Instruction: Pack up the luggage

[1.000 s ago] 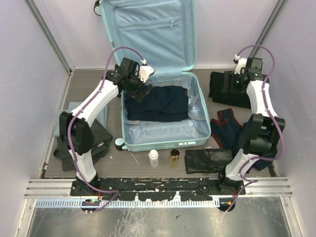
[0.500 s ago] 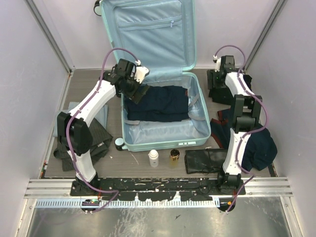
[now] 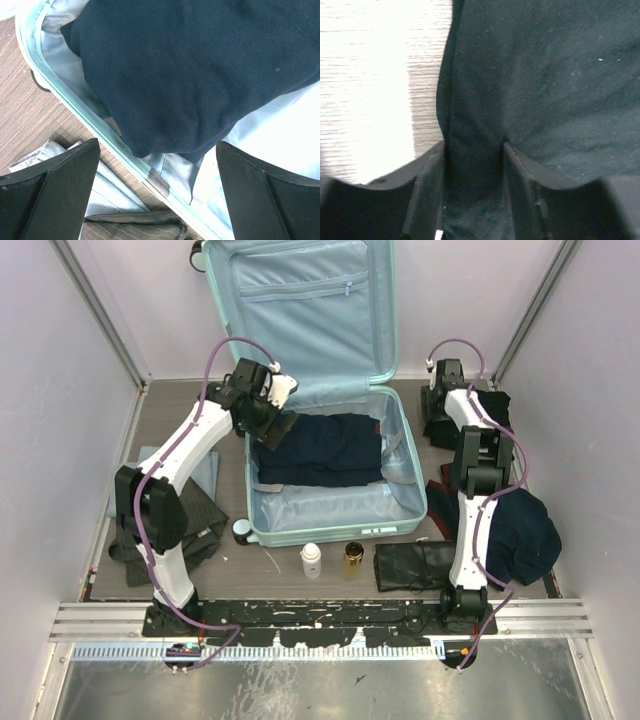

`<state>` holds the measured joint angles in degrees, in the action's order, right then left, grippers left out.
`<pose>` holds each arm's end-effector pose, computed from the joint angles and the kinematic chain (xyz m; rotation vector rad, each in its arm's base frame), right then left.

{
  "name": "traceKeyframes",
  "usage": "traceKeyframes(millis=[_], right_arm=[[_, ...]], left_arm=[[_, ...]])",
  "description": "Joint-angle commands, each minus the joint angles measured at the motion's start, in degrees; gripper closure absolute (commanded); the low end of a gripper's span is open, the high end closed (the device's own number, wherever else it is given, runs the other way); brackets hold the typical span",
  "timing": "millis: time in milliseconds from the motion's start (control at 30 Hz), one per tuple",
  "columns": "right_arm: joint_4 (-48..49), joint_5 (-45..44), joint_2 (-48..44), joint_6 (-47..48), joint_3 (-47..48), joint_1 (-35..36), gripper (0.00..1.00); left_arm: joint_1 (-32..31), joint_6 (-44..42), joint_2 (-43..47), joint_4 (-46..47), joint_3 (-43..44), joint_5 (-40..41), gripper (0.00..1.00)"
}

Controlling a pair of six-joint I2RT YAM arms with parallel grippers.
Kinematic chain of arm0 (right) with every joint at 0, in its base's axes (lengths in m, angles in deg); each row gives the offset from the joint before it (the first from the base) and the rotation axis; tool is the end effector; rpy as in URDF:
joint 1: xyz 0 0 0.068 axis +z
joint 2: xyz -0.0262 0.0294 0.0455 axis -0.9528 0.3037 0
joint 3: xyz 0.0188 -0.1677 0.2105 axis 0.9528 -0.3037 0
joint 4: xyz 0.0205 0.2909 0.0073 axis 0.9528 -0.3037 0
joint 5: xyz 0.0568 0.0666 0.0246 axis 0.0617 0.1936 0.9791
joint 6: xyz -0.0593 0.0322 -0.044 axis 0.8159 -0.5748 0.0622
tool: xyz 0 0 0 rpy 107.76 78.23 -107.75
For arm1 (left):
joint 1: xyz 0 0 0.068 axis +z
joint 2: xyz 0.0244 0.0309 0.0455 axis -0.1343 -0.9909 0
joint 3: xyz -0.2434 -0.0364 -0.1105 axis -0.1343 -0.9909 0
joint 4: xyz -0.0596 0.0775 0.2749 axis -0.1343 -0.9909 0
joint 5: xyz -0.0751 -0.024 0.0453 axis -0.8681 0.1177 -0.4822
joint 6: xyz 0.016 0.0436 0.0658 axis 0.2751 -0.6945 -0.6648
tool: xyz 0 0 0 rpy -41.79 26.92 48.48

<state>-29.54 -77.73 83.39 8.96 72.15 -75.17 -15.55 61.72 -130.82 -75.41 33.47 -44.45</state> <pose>0.5770 -0.0355 0.1290 -0.0908 2.4912 -0.2071 0.4180 -0.1847 0.2823 0.8662 2.3605 -0.1368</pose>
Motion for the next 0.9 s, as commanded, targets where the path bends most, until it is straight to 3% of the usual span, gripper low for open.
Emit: traceKeyframes(millis=[0, 167, 233, 500, 867], right_arm=[[-1.0, 0.5, -0.8, -2.5, -2.6, -0.8, 0.58], [-5.9, 8.1, -3.4, -5.9, -4.8, -3.5, 0.91], [-6.6, 13.9, -5.7, -7.0, -5.0, -5.1, 0.99], [-7.4, 35.0, -14.6, -10.6, -0.4, -12.2, 1.00], [-9.9, 51.9, -24.3, -15.3, -2.2, -16.2, 0.99]], left_arm=[[1.0, 0.1, -0.6, -0.1, 4.0, 0.1, 0.01], [2.1, 0.6, -2.0, -2.0, 6.5, -1.3, 0.01], [2.5, 0.9, -2.2, -2.6, 7.2, -1.9, 0.01], [2.8, 2.7, -2.4, -3.4, 8.3, -4.3, 0.01], [6.0, 6.5, -2.9, -5.0, 10.1, -8.0, 0.02]])
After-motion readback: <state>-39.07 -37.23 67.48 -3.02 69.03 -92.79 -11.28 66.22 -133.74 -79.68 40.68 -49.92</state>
